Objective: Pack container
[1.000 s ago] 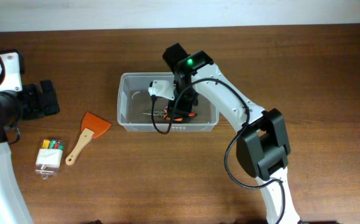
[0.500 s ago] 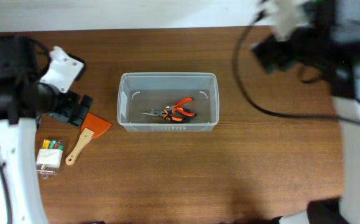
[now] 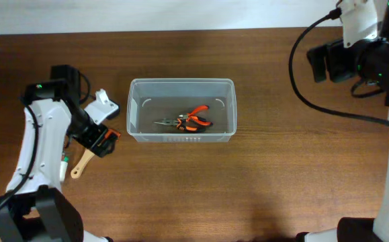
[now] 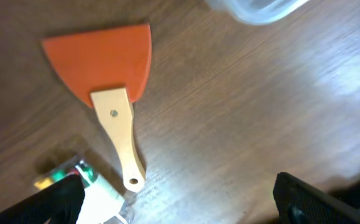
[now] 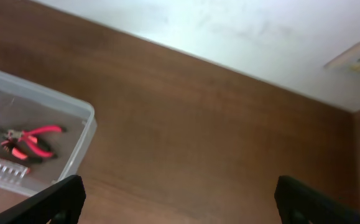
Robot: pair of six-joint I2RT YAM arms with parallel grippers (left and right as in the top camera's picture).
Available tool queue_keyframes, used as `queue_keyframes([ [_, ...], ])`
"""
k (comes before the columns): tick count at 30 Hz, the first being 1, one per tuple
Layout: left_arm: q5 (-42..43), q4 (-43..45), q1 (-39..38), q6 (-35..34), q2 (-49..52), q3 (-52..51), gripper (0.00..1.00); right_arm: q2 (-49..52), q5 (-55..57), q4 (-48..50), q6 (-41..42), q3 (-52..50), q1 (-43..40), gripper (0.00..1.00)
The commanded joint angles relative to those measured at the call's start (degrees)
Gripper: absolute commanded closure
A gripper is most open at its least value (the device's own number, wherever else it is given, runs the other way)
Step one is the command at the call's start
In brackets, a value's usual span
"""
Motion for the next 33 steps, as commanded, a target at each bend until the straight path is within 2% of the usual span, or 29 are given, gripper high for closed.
queue_keyframes([
  [1,-4.6,3.5,0.3,1.7,0.2,-4.5,0.01,0.2,-0.9,0.9,1.4,-2.5,-0.3,0.01],
  [9,-4.7,6.9,4.7,2.6,0.2,-5.3,0.01,0.3,-0.9,2.4,1.4,-5.2,-0.3,0.01],
  [16,-1.3,9.4,9.5,3.1,1.6,-5.3,0.01,0.3,-0.9,2.7,1.3,-5.2,-0.3,0.02],
  [33,-1.3,9.2,9.9,3.8,15.5,-5.3,0.01,0.3,1.8,2.0,1.4,-5.2,-0.3,0.01],
])
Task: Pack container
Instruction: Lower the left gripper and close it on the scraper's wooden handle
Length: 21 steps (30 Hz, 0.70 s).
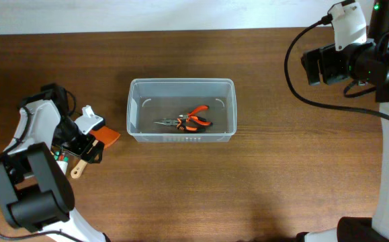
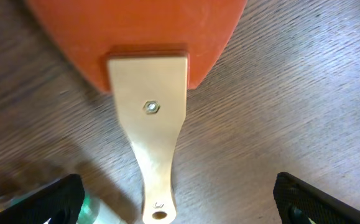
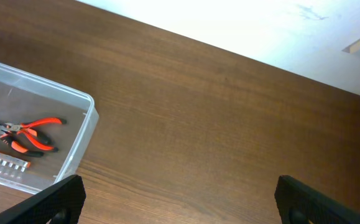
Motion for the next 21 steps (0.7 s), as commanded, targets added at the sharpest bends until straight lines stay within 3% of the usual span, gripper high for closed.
queue_keyframes([
  [1,1.0,-0.4,0.2,1.3,2.6,-0.4,0.01,0.2,2.3,-0.3,0.5,-0.2,-0.3,0.01],
  [12,0.2,1.2,0.2,1.3,7.8,-0.5,0.0,0.2,3.5,-1.6,0.5,-0.2,-0.3,0.01],
  [21,-0.7,4.1,0.2,-1.0,7.8,-0.5,0.06,0.2,3.5,-1.8,0.5,-0.2,-0.3,0.01],
])
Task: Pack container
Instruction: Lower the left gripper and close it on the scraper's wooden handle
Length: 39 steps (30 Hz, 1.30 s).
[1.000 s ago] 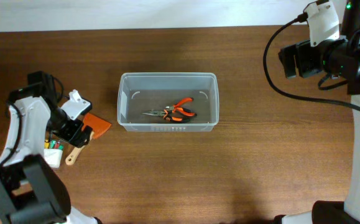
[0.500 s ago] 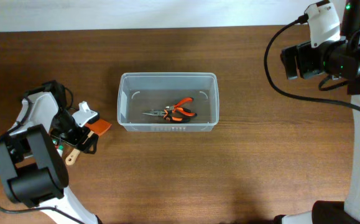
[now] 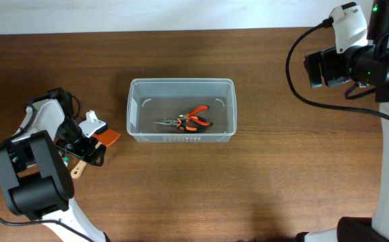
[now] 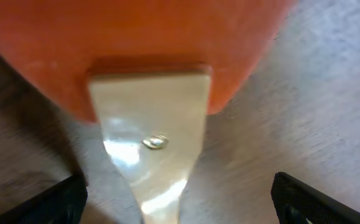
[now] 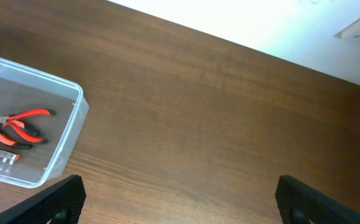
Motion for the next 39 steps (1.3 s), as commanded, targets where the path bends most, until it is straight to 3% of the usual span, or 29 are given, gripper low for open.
queue_keyframes([
  [1,0.6,2.2,0.2,-1.2,2.3,-0.6,0.06,0.2,0.9,0.0,0.5,-0.1,-0.3,0.01],
  [8,0.5,2.8,0.2,-4.4,2.3,-0.6,0.05,0.2,0.9,0.0,0.5,-0.1,-0.3,0.01],
  [15,1.4,2.8,0.2,-7.5,2.4,-0.6,0.11,0.2,0.9,0.0,0.5,-0.1,-0.3,0.01],
  [16,2.5,2.7,0.2,-7.5,2.4,-0.6,0.17,0.2,0.9,0.0,0.5,-0.1,-0.3,0.02],
  [24,5.1,2.6,0.2,-7.5,2.4,-0.6,0.27,0.2,0.9,0.0,0.5,-0.1,-0.3,0.01],
  [27,5.4,2.7,0.2,-7.4,2.4,-0.6,0.43,0.1,0.9,0.0,0.5,-0.1,-0.3,0.01],
  [30,5.4,3.0,0.2,-7.4,2.4,-0.6,0.48,0.1,0.9,0.0,0.5,-0.1,-0.3,0.01],
  [32,5.4,3.0,0.2,-7.4,2.4,-0.6,0.59,0.1,1.0,0.0,0.5,-0.1,-0.3,0.01],
  [39,5.4,2.8,0.2,-7.5,2.4,-0.6,0.63,0.1,1.0,0.0,0.5,-0.1,-0.3,0.01],
])
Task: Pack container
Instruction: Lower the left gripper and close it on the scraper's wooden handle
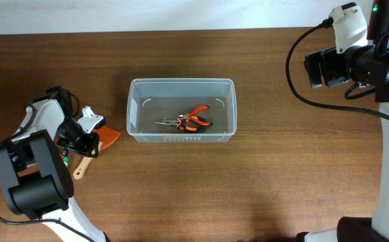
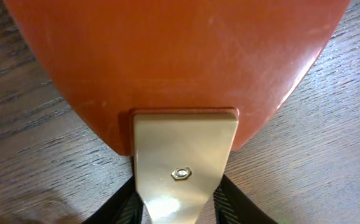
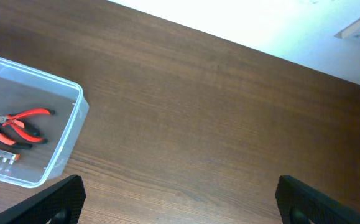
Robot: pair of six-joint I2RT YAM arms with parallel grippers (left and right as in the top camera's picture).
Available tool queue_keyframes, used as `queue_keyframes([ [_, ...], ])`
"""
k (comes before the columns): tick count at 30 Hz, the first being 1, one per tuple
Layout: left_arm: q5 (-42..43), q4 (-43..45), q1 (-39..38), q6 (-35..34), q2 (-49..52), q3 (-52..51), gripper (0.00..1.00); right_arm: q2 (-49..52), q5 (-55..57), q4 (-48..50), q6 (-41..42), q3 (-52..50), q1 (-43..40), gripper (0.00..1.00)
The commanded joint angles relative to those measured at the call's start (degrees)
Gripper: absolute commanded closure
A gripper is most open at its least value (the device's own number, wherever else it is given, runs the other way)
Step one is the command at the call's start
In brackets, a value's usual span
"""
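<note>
An orange-bladed scraper (image 2: pixel 173 62) with a pale wooden handle (image 2: pixel 183 155) lies on the table left of the clear plastic container (image 1: pixel 181 82). My left gripper (image 2: pixel 180 208) is down at the table, shut on that handle, one black finger (image 2: pixel 120 205) pressed on each side. In the overhead view the left gripper (image 1: pixel 85 143) sits just behind the scraper's blade (image 1: pixel 107 138). Orange pliers (image 1: pixel 193 119) and a strip of small metal pieces (image 1: pixel 187 139) lie inside the container. My right gripper (image 3: pixel 180 205) hangs open and holds nothing, high at the back right.
A small green and white tube (image 1: pixel 65 158) lies beside the scraper's handle, close to the left arm. The right wrist view takes in the container's right corner (image 3: pixel 74 106) and bare brown wood. The table's far edge meets a white wall.
My left gripper's fingers stood wide apart on either side of the scraper's handle; now they are shut on it. The scraper still lies on the table. The right arm is unchanged.
My left gripper hung open, well above the scraper, with the tube in sight. Then it was lower, centred over the handle, then lower still with fingers still apart. Now it grips the handle. The right arm shifted slightly early on and has stayed open.
</note>
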Motion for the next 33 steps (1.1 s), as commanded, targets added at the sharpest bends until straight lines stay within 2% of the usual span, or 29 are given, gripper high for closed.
queue_keyframes([
  [1,1.9,0.0,0.1,0.2,2.0,-0.6,0.64,0.1,0.9,0.0,0.5,-0.1,-0.3,0.02],
  [8,1.9,0.2,0.1,0.2,2.0,-0.6,0.69,0.1,1.2,-0.2,0.5,-0.1,-0.3,0.02],
  [12,1.9,1.1,0.1,0.2,2.0,-0.6,0.75,0.1,3.1,-0.2,0.5,-0.1,-0.3,0.01],
  [17,0.9,1.9,0.1,0.2,2.0,-0.6,0.76,0.1,4.2,-0.2,0.5,-0.1,-0.3,0.01],
  [22,-1.8,2.7,0.1,0.2,2.0,-0.6,0.84,0.1,4.2,-0.2,0.5,-0.1,-0.3,0.01],
  [28,-1.7,3.5,0.1,0.2,2.0,-0.6,0.83,0.1,4.1,-0.2,0.5,-0.1,-0.3,0.02],
  [29,-1.7,3.5,0.1,0.2,2.0,-0.6,0.82,0.1,4.1,-0.2,0.5,-0.1,-0.3,0.01],
  [31,-1.7,3.5,0.1,0.2,2.0,-0.6,0.71,0.1,4.1,-0.2,0.5,-0.1,-0.3,0.01],
  [33,-1.8,3.5,0.1,0.2,2.0,-0.6,0.7,0.1,4.1,-0.2,0.5,-0.1,-0.3,0.01],
])
